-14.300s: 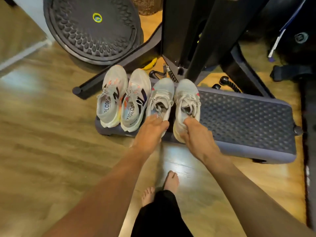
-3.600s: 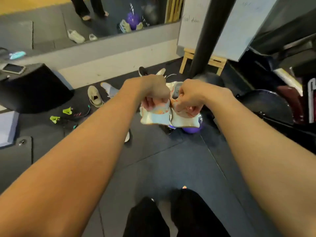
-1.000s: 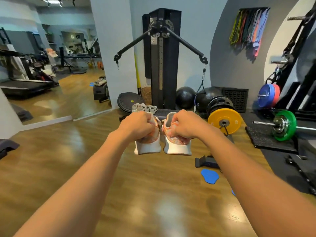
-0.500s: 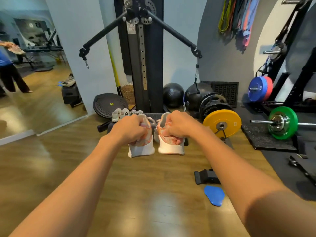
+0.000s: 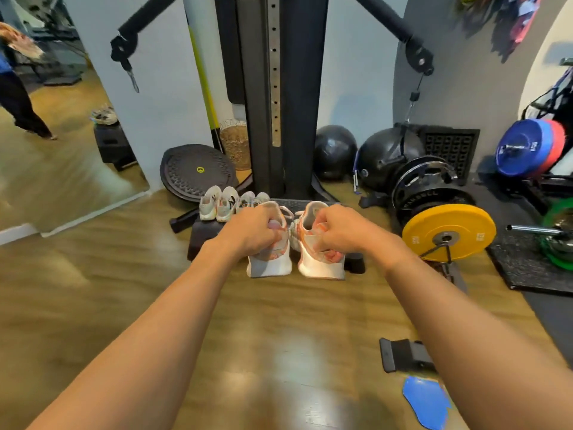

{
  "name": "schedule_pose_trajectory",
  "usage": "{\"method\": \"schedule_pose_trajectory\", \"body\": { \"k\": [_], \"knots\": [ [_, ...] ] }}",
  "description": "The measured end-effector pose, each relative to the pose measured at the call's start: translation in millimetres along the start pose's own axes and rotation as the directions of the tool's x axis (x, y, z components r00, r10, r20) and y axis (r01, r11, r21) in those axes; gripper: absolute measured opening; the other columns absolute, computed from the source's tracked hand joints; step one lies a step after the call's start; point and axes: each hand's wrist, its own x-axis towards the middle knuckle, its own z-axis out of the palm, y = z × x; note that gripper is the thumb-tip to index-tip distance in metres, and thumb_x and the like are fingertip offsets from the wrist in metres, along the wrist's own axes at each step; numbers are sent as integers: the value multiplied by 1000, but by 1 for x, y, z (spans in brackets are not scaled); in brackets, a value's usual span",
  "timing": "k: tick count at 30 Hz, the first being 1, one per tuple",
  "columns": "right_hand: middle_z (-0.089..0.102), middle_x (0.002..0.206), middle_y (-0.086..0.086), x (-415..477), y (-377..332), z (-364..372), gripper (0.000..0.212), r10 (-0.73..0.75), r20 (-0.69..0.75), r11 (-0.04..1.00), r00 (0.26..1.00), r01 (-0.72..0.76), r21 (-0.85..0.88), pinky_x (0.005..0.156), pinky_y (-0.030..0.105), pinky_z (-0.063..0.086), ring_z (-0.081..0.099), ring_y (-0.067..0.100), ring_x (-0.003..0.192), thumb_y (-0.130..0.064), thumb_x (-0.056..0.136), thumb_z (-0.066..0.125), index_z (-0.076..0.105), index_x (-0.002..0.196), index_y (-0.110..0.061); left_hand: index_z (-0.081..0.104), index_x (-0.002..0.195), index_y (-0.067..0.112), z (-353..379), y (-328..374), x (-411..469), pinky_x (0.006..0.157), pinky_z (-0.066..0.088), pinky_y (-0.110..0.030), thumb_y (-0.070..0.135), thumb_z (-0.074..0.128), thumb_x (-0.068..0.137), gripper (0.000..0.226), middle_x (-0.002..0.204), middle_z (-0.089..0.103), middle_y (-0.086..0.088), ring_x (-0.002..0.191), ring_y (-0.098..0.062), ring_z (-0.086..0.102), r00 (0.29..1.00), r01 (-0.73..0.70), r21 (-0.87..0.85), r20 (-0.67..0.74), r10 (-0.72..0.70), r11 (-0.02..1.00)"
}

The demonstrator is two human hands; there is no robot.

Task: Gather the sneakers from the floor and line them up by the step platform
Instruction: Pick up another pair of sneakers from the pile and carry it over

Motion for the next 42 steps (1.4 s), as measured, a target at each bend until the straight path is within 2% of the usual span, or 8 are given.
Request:
{"method": "schedule_pose_trajectory", "body": {
  "k": [4, 6, 13, 27, 30, 36, 39, 42],
  "knots": [
    [67, 103, 10, 93, 4, -9, 19, -6, -37, 999, 999, 5, -32, 82, 44, 55, 65, 27, 91, -14, 85, 58, 64, 103, -11, 62, 92, 14, 8, -41, 93, 66, 42, -30, 24, 61, 84, 13, 93, 67, -5, 87, -25, 60, 998, -6, 4, 67, 6, 1000],
    [66, 107, 9, 140, 8, -16, 27, 26, -19, 999, 999, -26, -31, 85, 44, 54, 63, 27, 96, -15, 86, 57, 63, 112, -11, 54, 84, 21, 13, -54, 140, 63, 36, -28, 24, 62, 85, 8, 93, 65, -1, 82, -21, 56, 995, -22, 6, 96, 22, 1000],
    [65, 107, 9, 321, 40, -24, 31, 80, 21, 995, 997, -78, -68, 77, 36, 51, 61, 26, 96, -12, 82, 63, 62, 113, -13, 44, 73, 27, 41, -114, 289, 47, 28, -21, 24, 76, 66, 34, 77, 51, 5, 66, -10, 47, 962, 59, 24, 265, -63, 998],
    [60, 109, 15, 609, 107, 21, 25, 113, 25, 991, 993, -111, -77, 70, 36, 39, 61, 39, 98, -19, 89, 55, 48, 113, -20, 46, 119, 9, 178, -244, 534, 88, 47, -39, 15, 57, 88, 34, 121, 57, -16, 107, -35, 56, 907, 203, -17, 380, -181, 979],
    [59, 112, 16, 657, 120, 47, 26, 151, 61, 988, 987, -148, -43, 70, 35, 36, 60, 41, 99, -18, 90, 53, 47, 116, -16, 50, 127, 8, 211, -273, 569, 81, 45, -19, 18, 52, 95, 33, 125, 55, -14, 110, -31, 54, 918, 240, -136, 355, -178, 961],
    [53, 123, 15, 748, 156, 101, 36, 226, 147, 973, 963, -216, -81, 80, 40, 45, 58, 37, 103, -12, 93, 50, 40, 127, -11, 48, 117, 15, 288, -326, 631, 72, 40, -19, 16, 43, 97, 21, 120, 56, -19, 99, -28, 55, 887, 216, -71, 432, -165, 974],
    [58, 118, 14, 788, 179, 127, 32, 238, 159, 971, 958, -228, -75, 83, 40, 45, 59, 35, 104, -12, 94, 51, 45, 126, -10, 40, 117, 18, 320, -346, 657, 73, 41, -38, 9, 49, 86, 33, 116, 54, -15, 95, -37, 57, 859, 214, 56, 465, -215, 975],
    [58, 113, 11, 819, 199, 153, 29, 238, 124, 970, 963, -230, -72, 77, 41, 45, 59, 38, 96, -2, 89, 47, 48, 117, -11, 41, 119, 15, 353, -364, 676, 63, 36, -41, -2, 54, 80, 45, 122, 46, -10, 91, -40, 60, 852, 134, 145, 489, -188, 980]
  ]
}}
